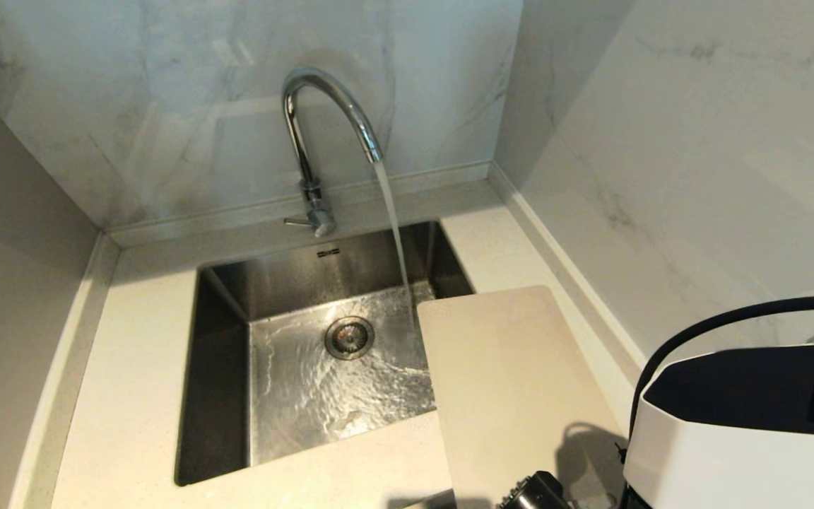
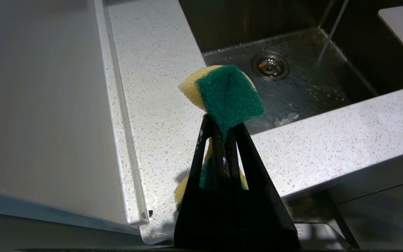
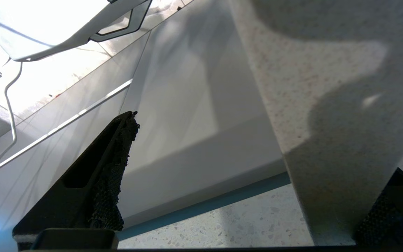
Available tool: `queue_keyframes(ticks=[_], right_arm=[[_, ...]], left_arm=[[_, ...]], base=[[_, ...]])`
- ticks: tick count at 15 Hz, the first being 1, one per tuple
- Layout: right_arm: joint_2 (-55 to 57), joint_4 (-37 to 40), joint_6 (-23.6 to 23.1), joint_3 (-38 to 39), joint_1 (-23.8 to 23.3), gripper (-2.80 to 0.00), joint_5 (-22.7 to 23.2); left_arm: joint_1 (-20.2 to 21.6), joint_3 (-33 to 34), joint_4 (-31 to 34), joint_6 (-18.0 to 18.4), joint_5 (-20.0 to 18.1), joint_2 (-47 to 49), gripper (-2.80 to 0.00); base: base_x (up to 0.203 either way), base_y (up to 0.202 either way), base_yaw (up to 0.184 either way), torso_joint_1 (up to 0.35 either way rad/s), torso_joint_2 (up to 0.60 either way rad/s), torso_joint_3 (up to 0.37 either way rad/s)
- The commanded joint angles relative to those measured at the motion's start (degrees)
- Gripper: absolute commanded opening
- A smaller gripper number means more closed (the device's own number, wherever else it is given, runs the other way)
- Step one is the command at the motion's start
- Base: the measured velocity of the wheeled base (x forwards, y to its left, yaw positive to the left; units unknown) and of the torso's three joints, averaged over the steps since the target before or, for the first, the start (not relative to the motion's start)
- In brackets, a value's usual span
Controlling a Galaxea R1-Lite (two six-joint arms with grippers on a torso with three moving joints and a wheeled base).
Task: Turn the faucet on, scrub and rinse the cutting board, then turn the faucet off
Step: Pick up the cutting board
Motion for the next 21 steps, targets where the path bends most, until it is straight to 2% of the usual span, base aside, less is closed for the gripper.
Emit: queue_keyframes(ticks=[1,12,21], right_arm=[[0.0,-0.2,-0.3,0.0,0.0,0.00,-0.7],[-2.4,-0.1,-1.0,0.6,0.5,0.00,-3.9],[0.2,-1.9,-0.8,1.1,1.7,0.00,-4.1]], left_arm=[[0.0,0.0,0.0,0.1,0.0,0.1,-2.80],[0.0,0.0,0.0,0.2,0.0,0.1,-2.80],[0.0,0.0,0.1,0.1,0.0,0.1,-2.80]], base=[[0.000,0.000,0.000,0.000,0.00,0.000],[0.000,0.000,0.000,0.000,0.00,0.000],[0.000,0.000,0.000,0.000,0.00,0.000]])
